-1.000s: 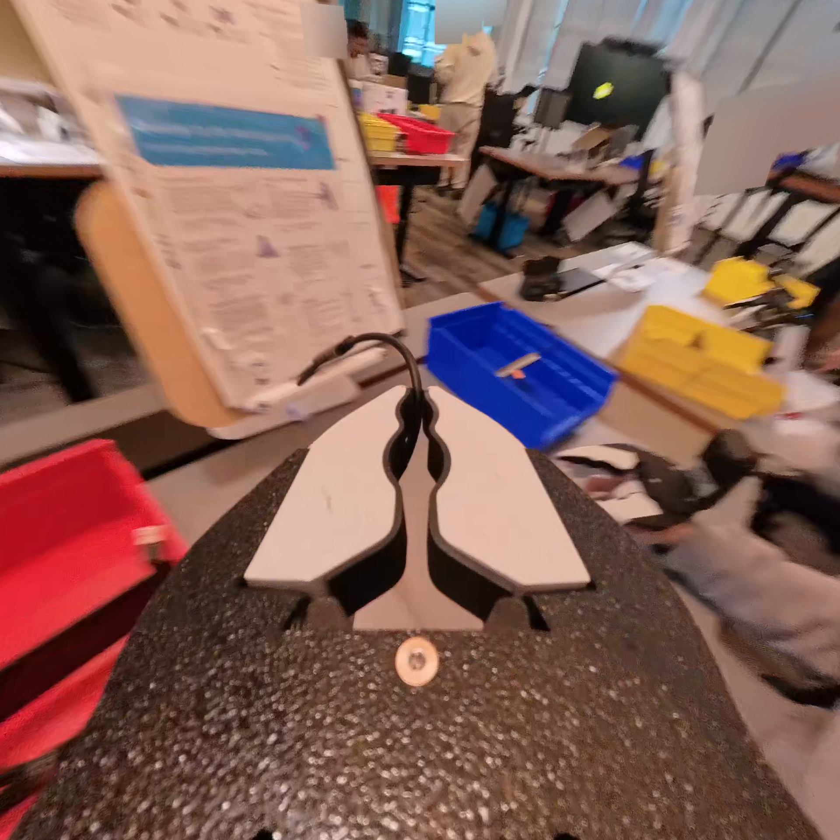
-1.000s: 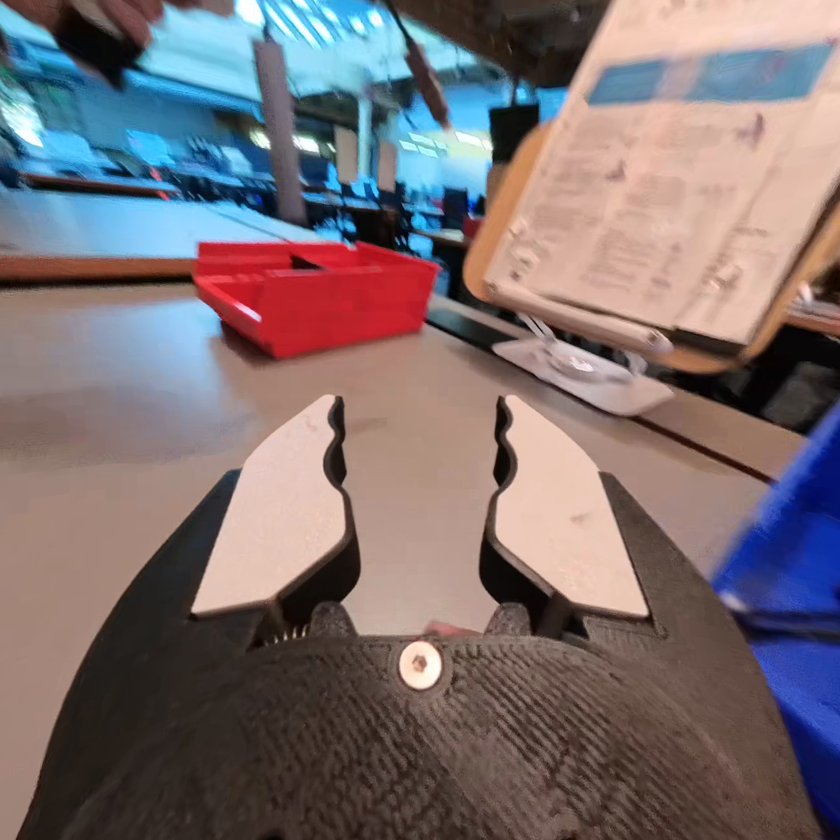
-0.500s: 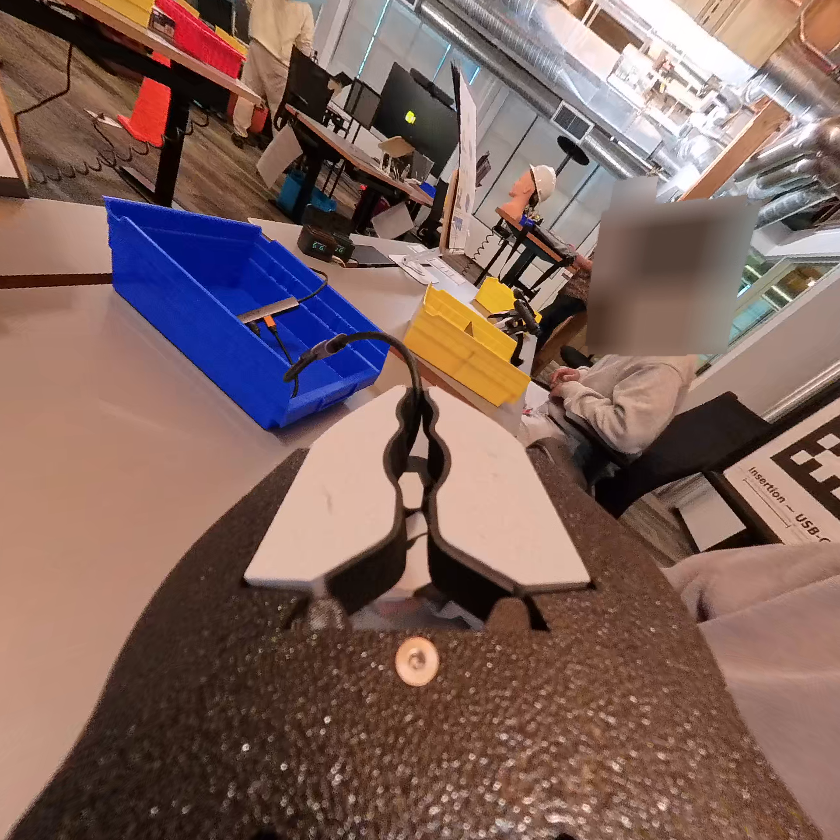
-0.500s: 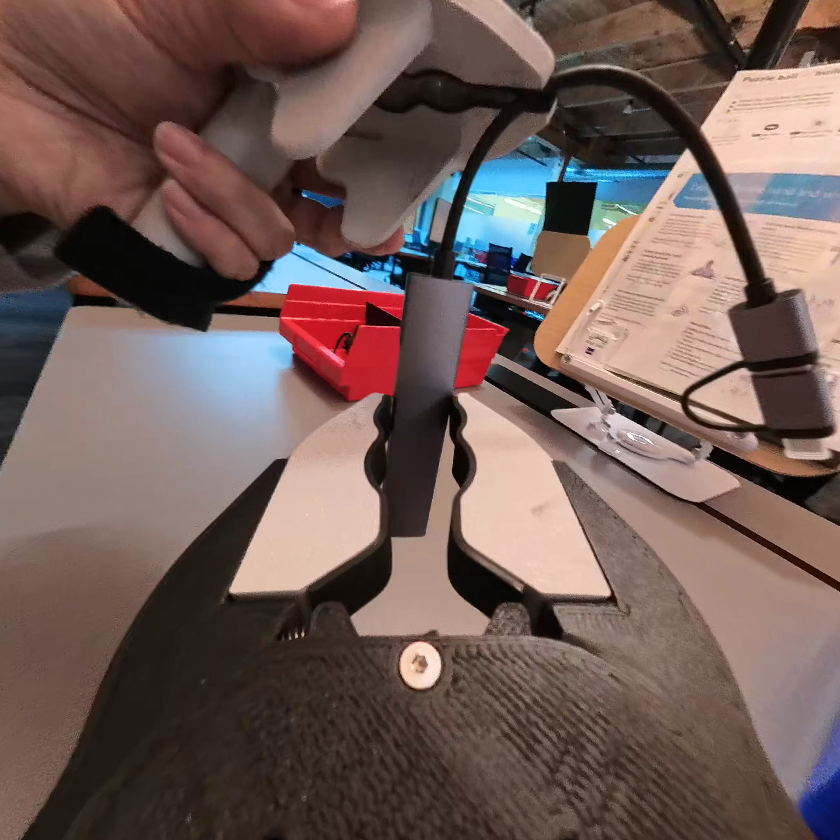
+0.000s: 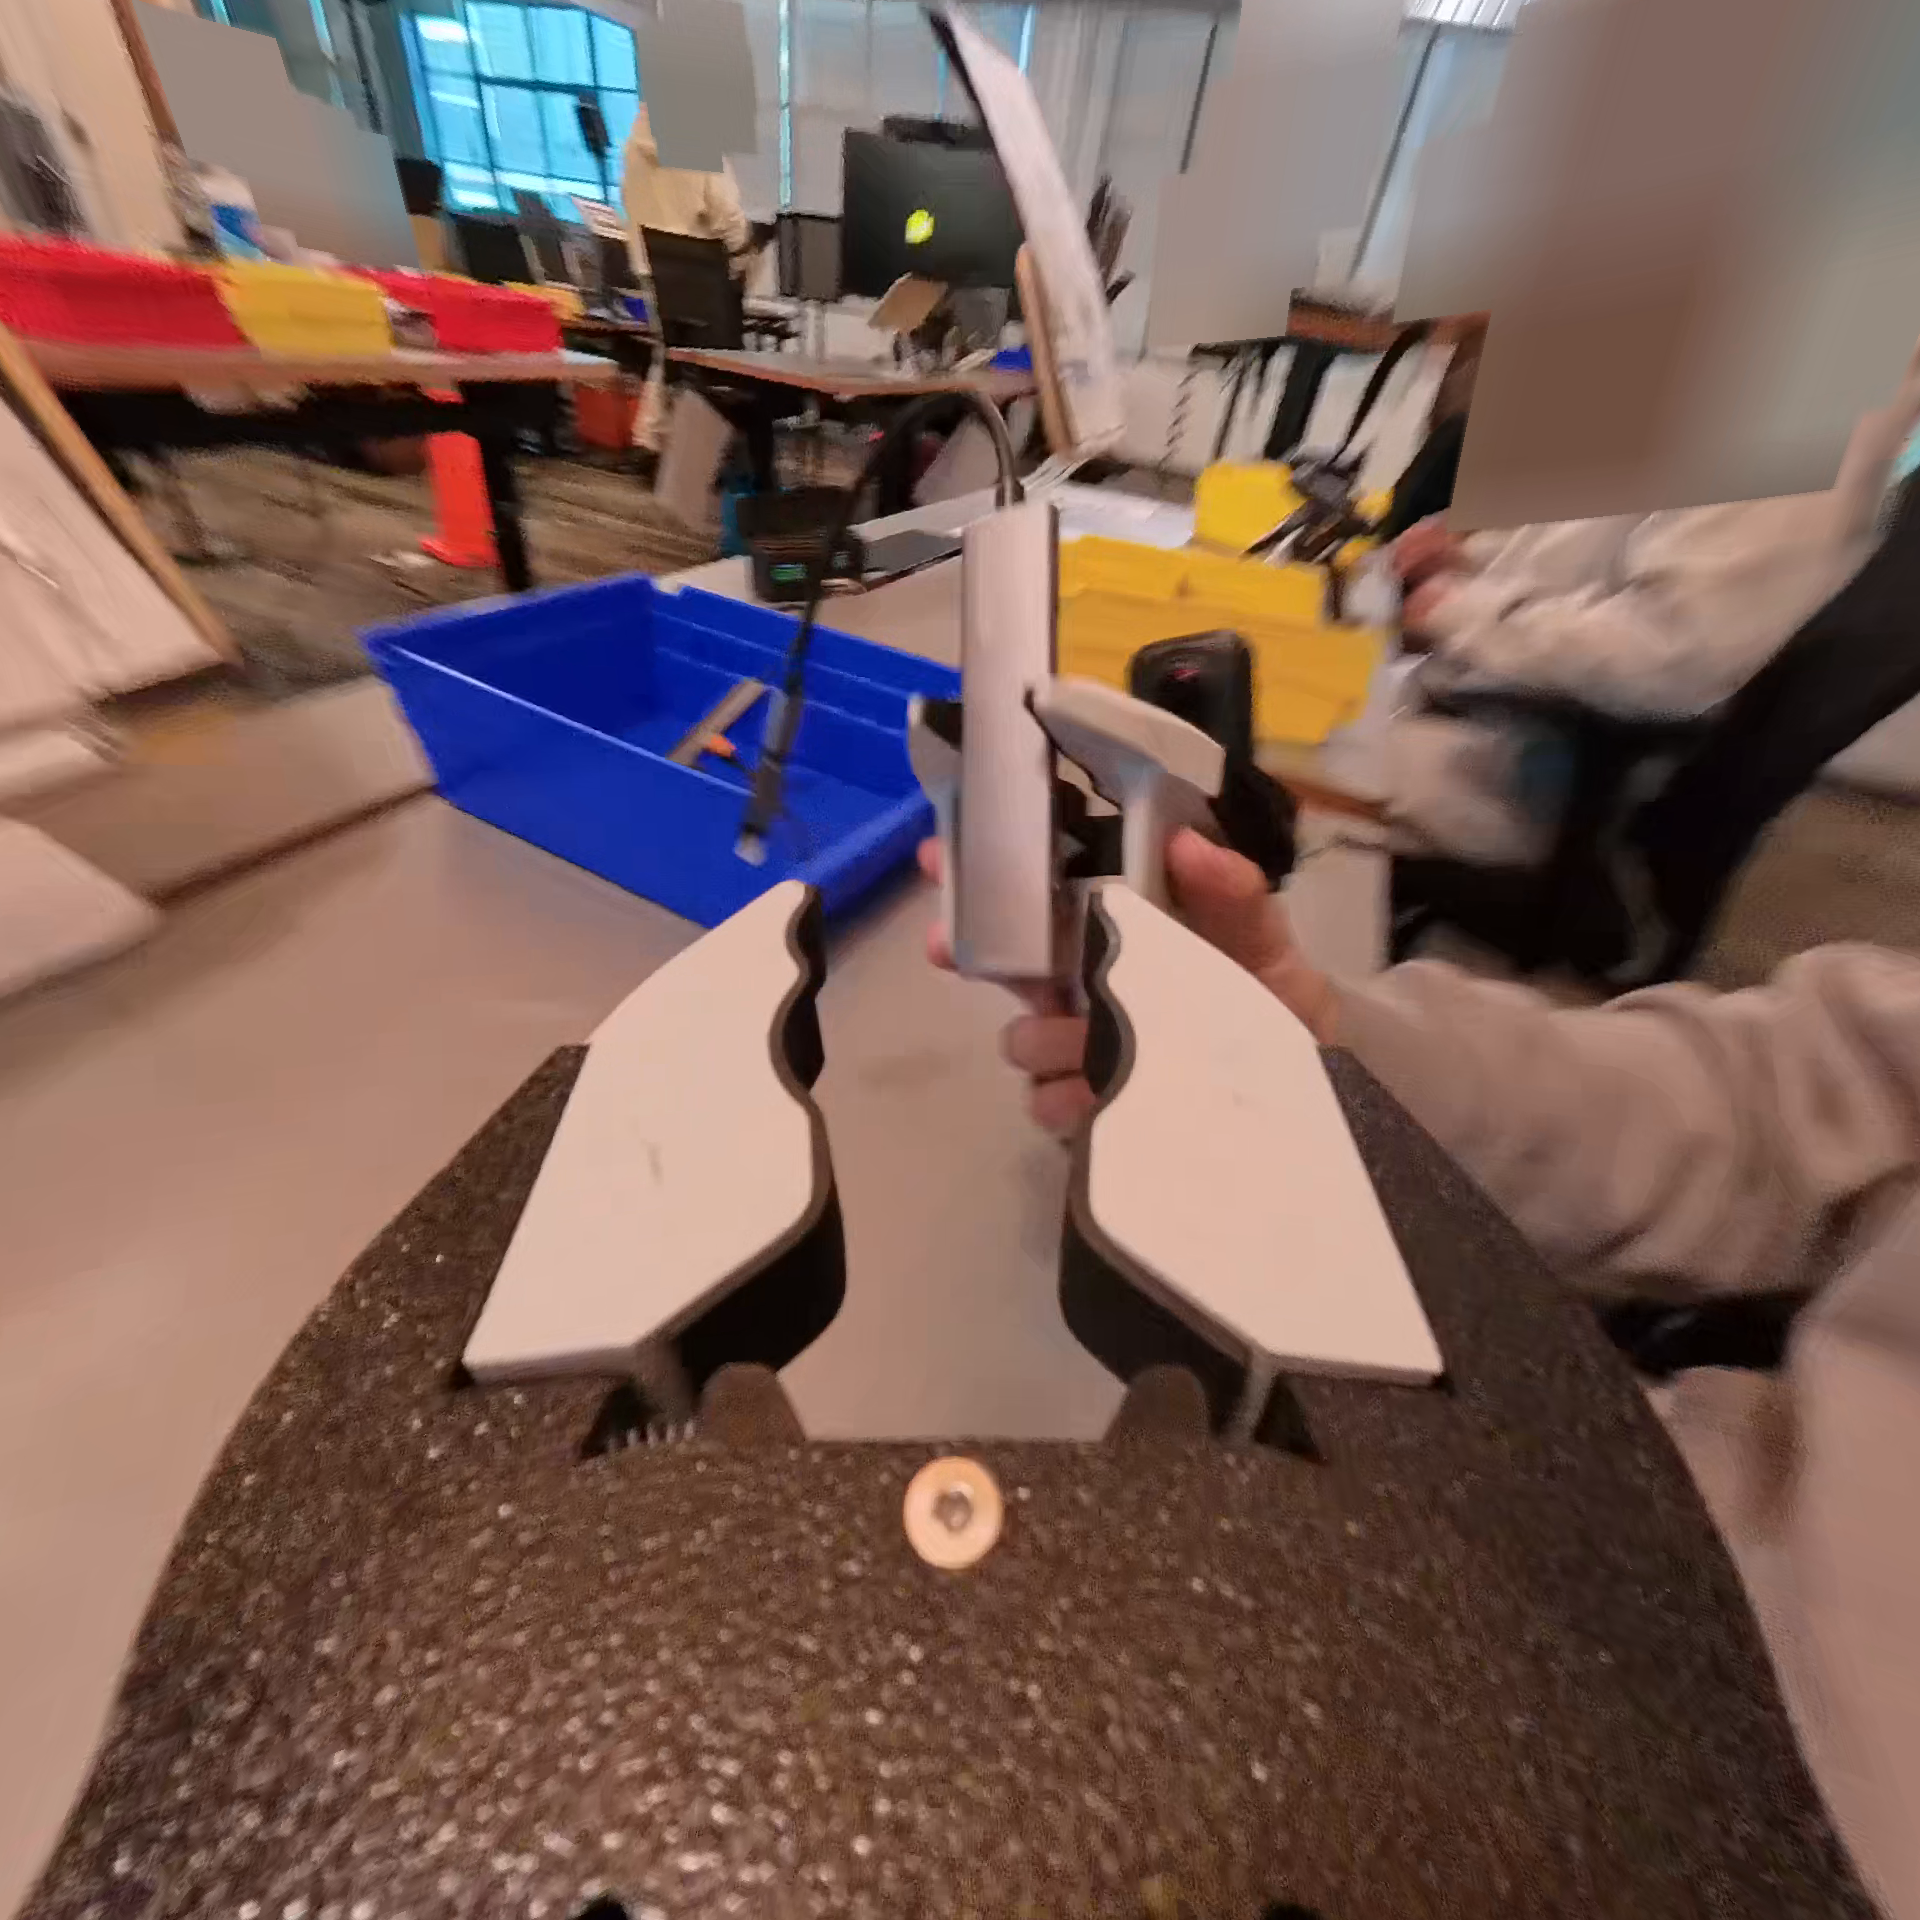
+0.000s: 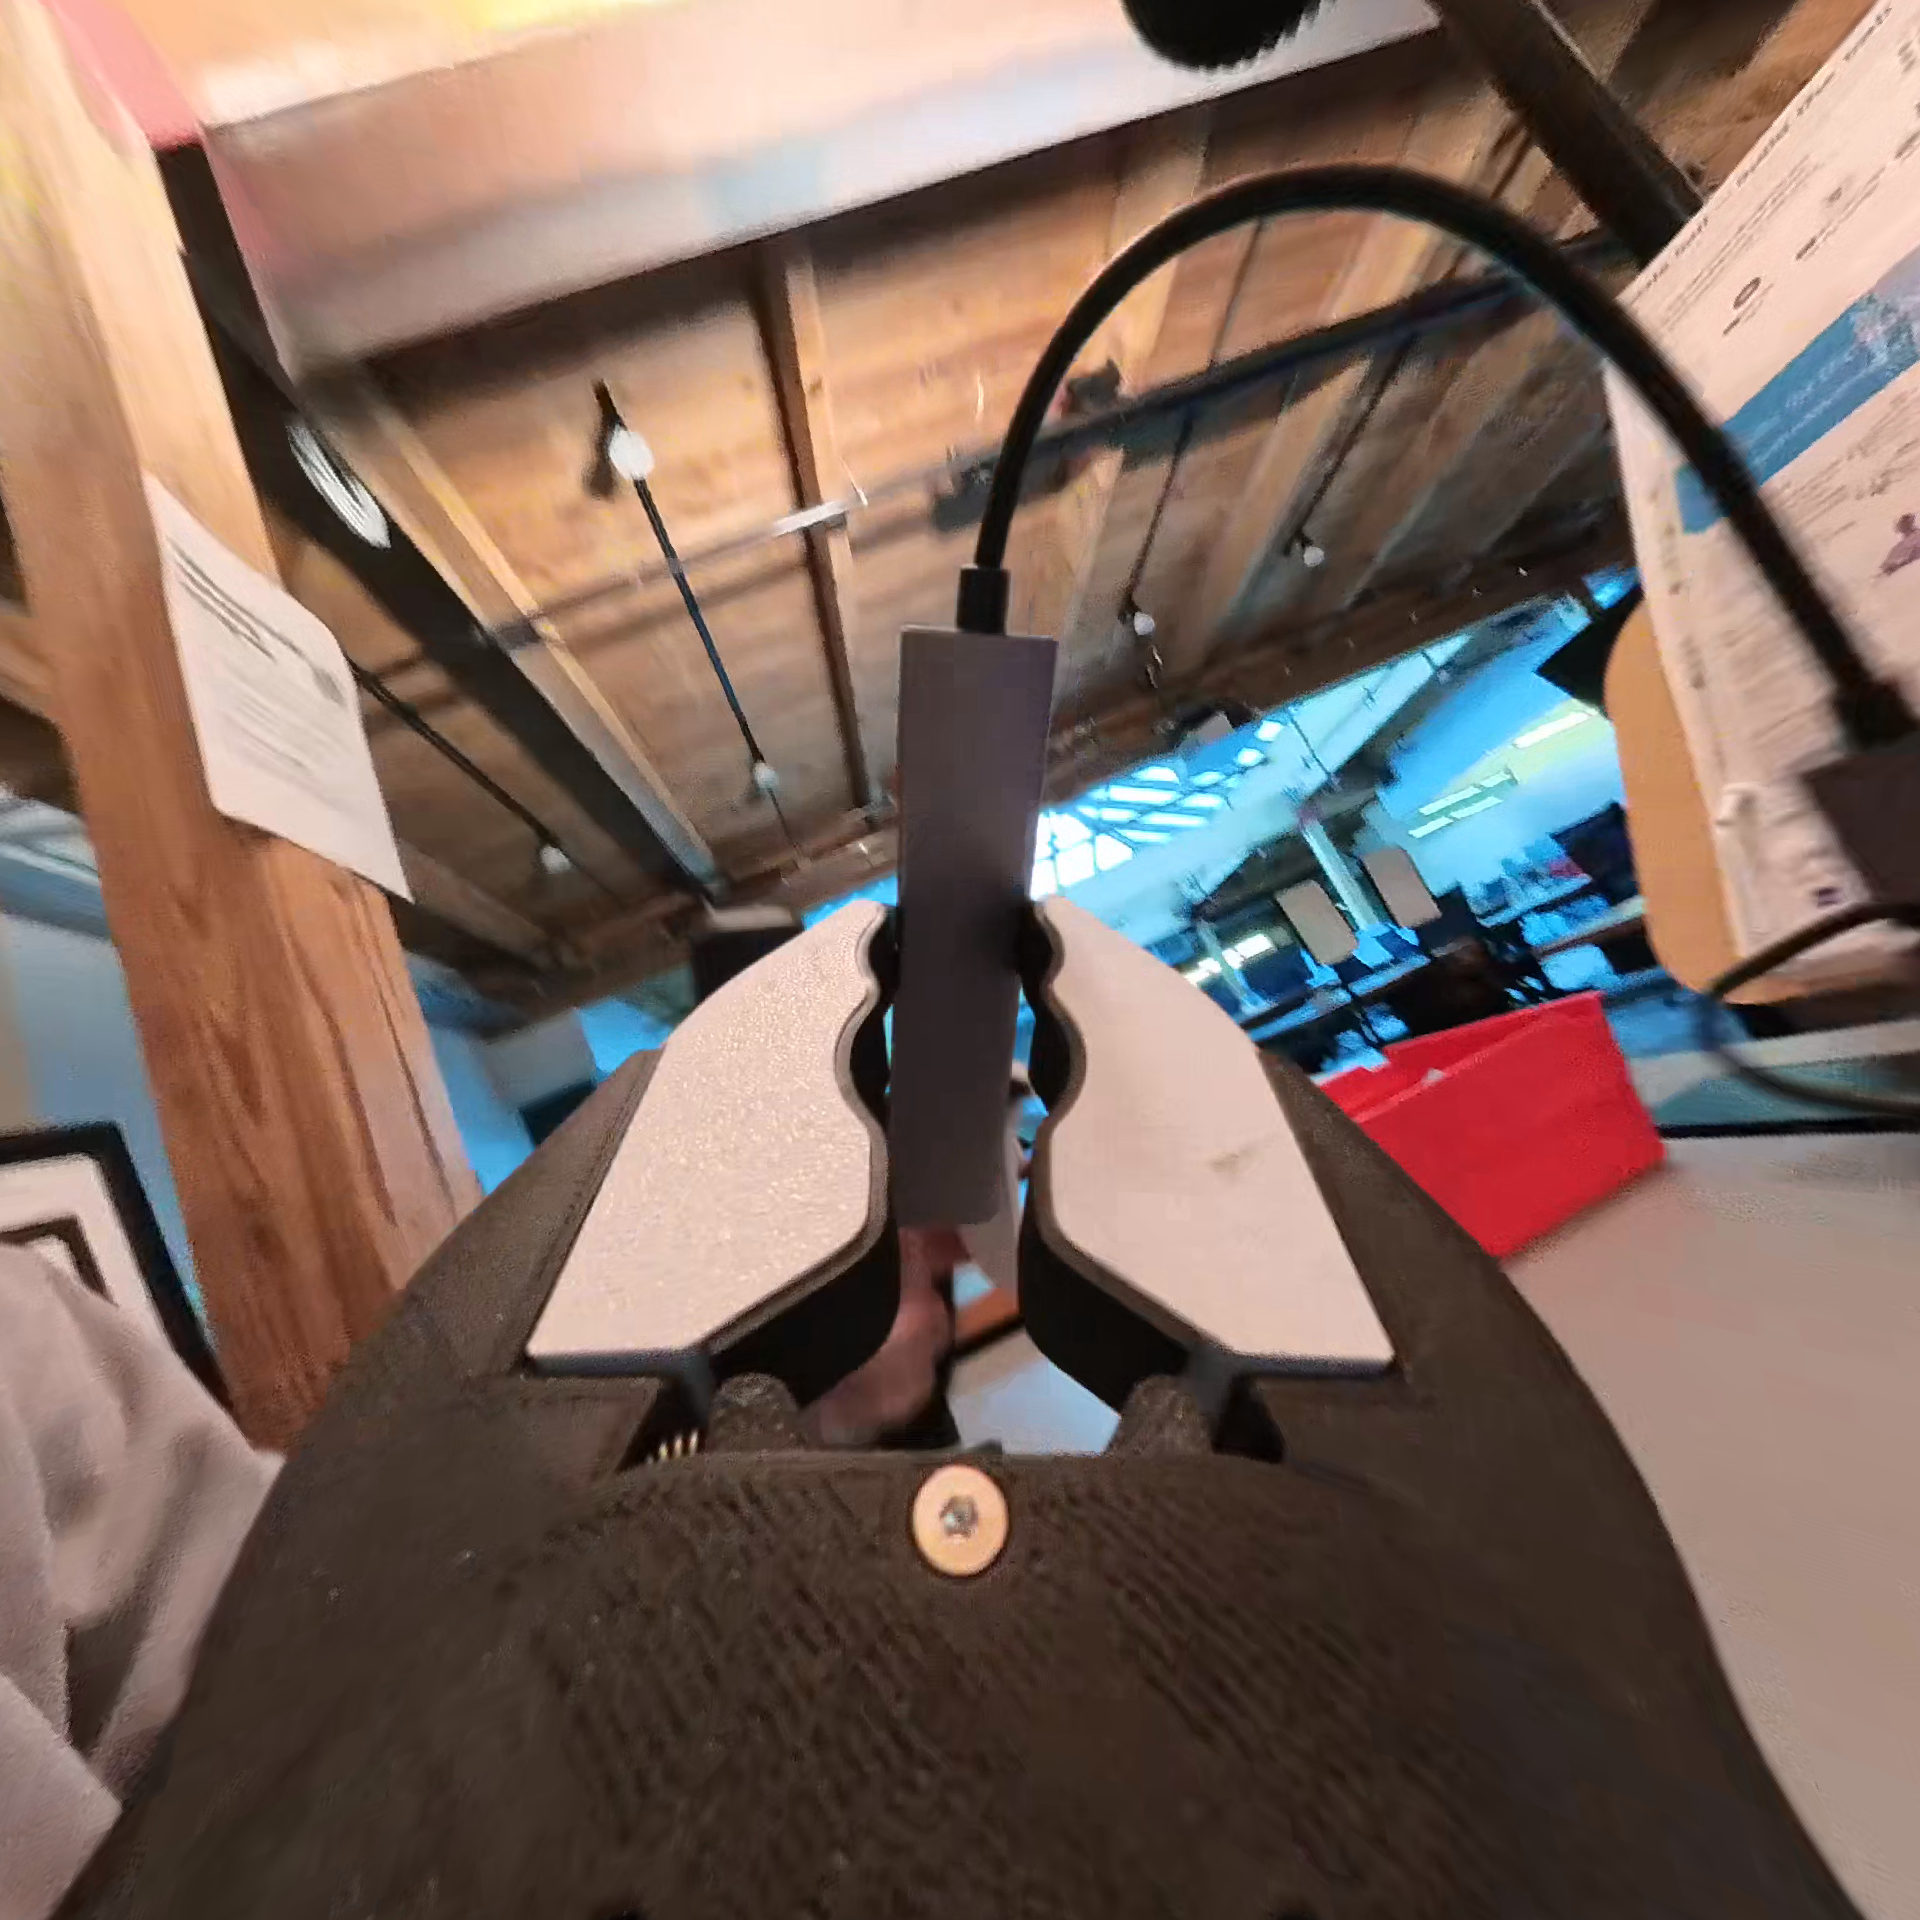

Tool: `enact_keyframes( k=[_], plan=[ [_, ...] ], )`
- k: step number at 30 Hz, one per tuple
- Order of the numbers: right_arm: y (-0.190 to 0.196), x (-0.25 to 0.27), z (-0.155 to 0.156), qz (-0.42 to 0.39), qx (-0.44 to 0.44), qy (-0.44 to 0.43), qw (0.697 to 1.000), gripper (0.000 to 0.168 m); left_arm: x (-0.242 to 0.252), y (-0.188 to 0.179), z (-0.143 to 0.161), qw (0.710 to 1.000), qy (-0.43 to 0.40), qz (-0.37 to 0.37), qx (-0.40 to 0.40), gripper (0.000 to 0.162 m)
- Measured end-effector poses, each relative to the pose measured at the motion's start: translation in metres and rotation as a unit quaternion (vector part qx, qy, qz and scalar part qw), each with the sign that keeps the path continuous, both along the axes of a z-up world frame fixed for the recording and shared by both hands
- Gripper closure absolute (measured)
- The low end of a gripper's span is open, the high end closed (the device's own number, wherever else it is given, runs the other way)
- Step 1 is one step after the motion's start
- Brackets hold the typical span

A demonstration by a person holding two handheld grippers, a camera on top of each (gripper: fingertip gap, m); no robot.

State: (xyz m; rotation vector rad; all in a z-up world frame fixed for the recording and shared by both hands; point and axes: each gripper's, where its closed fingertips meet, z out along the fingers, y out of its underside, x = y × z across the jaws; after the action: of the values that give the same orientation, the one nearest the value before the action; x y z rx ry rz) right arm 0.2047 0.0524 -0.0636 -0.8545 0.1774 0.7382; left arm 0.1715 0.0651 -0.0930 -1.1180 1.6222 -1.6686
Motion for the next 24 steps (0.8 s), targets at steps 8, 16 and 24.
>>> enact_keyframes(
  k=[8, 16, 24],
  plan=[
    [0.003, -0.001, -0.006, 0.011, 0.018, 0.053, 0.998, 0.144, 0.005, -0.021, -0.018, 0.988, -0.031, 0.001, -0.15, 0.134],
    [0.007, -0.007, -0.013, 0.018, 0.013, 0.033, 0.999, 0.145, 0.004, -0.01, -0.016, 0.98, -0.064, 0.014, -0.186, 0.14],
    [0.025, -0.012, -0.046, 0.033, -0.134, -0.115, 0.984, 0.129, -0.006, 0.03, 0.004, 0.985, -0.092, 0.03, -0.142, 0.162]
  ],
)
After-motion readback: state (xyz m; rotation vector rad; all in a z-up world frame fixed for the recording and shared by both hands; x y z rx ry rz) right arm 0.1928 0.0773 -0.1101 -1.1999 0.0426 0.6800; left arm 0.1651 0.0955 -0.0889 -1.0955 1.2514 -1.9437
